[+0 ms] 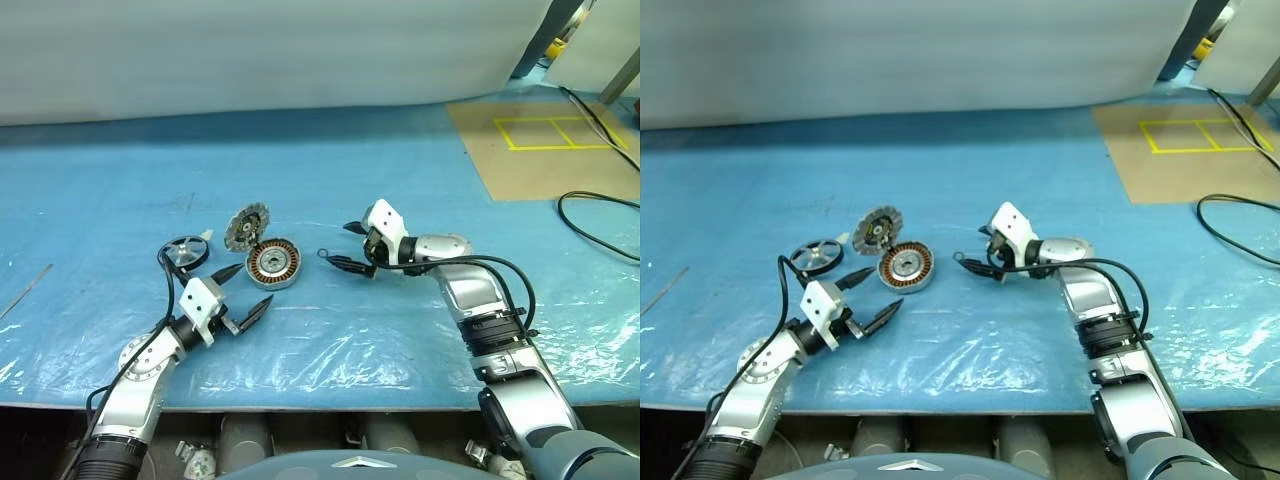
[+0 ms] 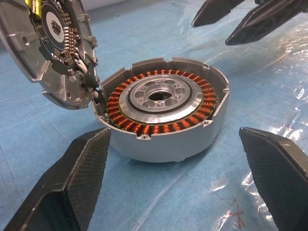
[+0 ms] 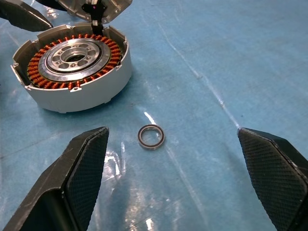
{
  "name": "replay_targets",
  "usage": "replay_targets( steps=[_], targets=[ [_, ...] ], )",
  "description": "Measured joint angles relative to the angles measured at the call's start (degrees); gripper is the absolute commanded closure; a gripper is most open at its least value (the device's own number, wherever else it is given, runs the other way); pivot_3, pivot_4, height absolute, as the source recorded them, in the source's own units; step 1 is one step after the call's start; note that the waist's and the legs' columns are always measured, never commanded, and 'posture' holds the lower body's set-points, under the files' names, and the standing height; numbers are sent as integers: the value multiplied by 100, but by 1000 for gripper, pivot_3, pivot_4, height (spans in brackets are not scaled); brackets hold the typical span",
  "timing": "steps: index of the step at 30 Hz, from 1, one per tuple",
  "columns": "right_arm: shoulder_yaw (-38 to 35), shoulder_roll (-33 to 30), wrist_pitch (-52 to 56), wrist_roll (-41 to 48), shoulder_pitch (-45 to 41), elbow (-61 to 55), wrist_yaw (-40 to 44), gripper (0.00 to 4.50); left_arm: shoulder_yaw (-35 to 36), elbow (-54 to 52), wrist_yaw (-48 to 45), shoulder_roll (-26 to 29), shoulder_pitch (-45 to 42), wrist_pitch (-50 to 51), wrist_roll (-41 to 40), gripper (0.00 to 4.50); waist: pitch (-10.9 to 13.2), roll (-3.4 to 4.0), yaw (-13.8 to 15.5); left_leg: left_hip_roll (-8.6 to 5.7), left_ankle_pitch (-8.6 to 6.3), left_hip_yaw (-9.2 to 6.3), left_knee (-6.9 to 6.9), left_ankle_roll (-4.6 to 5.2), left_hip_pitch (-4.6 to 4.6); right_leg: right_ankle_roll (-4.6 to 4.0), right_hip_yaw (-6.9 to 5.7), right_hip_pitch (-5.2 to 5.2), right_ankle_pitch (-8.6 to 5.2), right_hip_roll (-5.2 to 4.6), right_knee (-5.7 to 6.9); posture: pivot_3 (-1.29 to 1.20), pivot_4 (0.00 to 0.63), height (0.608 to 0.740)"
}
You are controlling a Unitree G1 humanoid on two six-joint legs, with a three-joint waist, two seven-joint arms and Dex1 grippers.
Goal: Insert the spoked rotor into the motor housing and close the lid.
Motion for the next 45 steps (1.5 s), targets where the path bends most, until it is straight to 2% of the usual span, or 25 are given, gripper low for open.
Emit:
replay_targets(
  steps=[10,28,32,40,41,45],
  targets=[
    [310,96,-780,-84,-6,936,-384,17,2,-325,13,34,24,231,-66,0,0,0,40,-2,0,-1,7,0,-10,-1,-1,0,0,-3,-3,0,150,740],
    [560,62,-1331,-194,-12,1098,-499,17,8,-502,27,92,68,451,-104,0,0,-1,35,-1,0,-1,9,2,-7,-1,-1,3,0,-3,-1,0,150,740],
    [590,81,-1323,-190,-12,1100,-483,925,8,-470,16,91,73,421,-101,0,0,-1,35,-1,0,-1,8,2,-7,-1,-1,3,-1,-3,-1,0,150,740],
    [622,106,-1319,-183,-12,1112,-487,3755,8,-163,-47,91,76,203,-91,0,0,-1,39,-2,0,-3,12,2,-6,-1,-1,7,0,-4,-1,0,150,740],
    [623,106,-1320,-185,-13,1112,-488,3891,8,-129,-63,91,75,166,-88,0,0,0,40,-2,0,-3,12,2,-6,-1,-1,7,0,-3,-1,0,150,740],
    [623,105,-1322,-194,-18,1112,-494,3890,8,-81,-99,91,75,65,-83,0,0,-1,39,-2,0,-4,12,3,-6,-1,-1,7,0,-4,-1,0,150,740]
  ],
)
